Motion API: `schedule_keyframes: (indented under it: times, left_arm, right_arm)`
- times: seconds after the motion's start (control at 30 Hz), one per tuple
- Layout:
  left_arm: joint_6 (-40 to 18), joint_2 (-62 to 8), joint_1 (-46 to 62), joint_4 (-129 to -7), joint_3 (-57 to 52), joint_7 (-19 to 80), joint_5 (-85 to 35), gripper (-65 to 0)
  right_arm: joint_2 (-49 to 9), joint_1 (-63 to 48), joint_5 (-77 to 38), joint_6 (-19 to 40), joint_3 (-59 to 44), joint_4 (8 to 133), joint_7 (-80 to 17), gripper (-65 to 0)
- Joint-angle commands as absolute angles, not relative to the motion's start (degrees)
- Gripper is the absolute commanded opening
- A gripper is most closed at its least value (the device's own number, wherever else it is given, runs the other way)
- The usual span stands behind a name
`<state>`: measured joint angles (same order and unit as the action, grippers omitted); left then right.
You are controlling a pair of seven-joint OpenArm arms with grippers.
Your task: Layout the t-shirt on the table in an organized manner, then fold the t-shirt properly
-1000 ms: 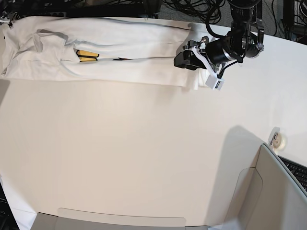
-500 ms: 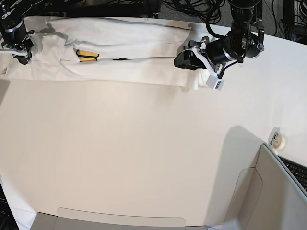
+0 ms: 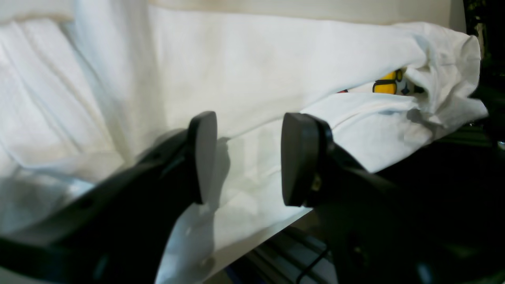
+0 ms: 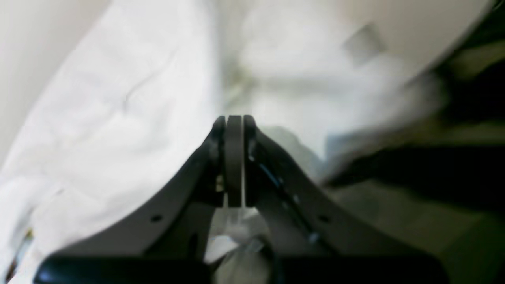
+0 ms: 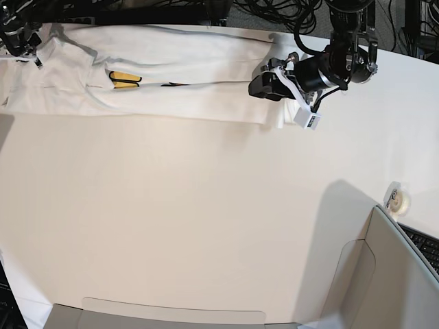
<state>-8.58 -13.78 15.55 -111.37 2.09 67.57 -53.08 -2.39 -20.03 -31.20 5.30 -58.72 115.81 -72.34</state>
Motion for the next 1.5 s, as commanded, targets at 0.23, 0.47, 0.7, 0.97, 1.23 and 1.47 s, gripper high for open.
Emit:
schedule_keyframes:
  times: [0.23,0.47,0.7,0.97,1.23,1.47]
  left_arm:
    - [-8.84,-14.11,15.25,-112.22,1.89,67.21,-53.93,-40.4]
    - [-8.84,-13.93,15.34,-112.22,2.15,67.21,-54.02,-40.4]
    - [-8.84,-13.93,16.48,-112.22,1.98,66.86,-53.93,-40.4]
    - [-8.84,-13.93,16.48,-112.22,1.89,66.86,-53.93,-40.4]
    - [-8.84,-14.02,16.48,-112.22,1.63,66.86,-53.93,-40.4]
    - [-9.1,-14.11,15.96,-112.4,-9.1,68.09,-58.15,-35.4]
  right_arm:
    - [-10.95,-22.29,-31.78,5.85,-66.24,115.56,-71.34,-65.0]
    - [-6.11,-22.2,-48.22,5.93,-66.77,115.82,-71.43,-65.0]
    - [-0.57,-19.65,-55.16,5.58,-62.29,115.65,-71.16,-65.0]
    - [0.48,-18.68,-41.27,5.58,-58.86,115.74,-70.99,-65.0]
    - [0.31,-19.21,-38.99,5.67,-68.35,115.82,-70.99,-65.0]
    - [0.31,-19.12,-43.21,5.85,-69.67,115.82,-71.08,-65.0]
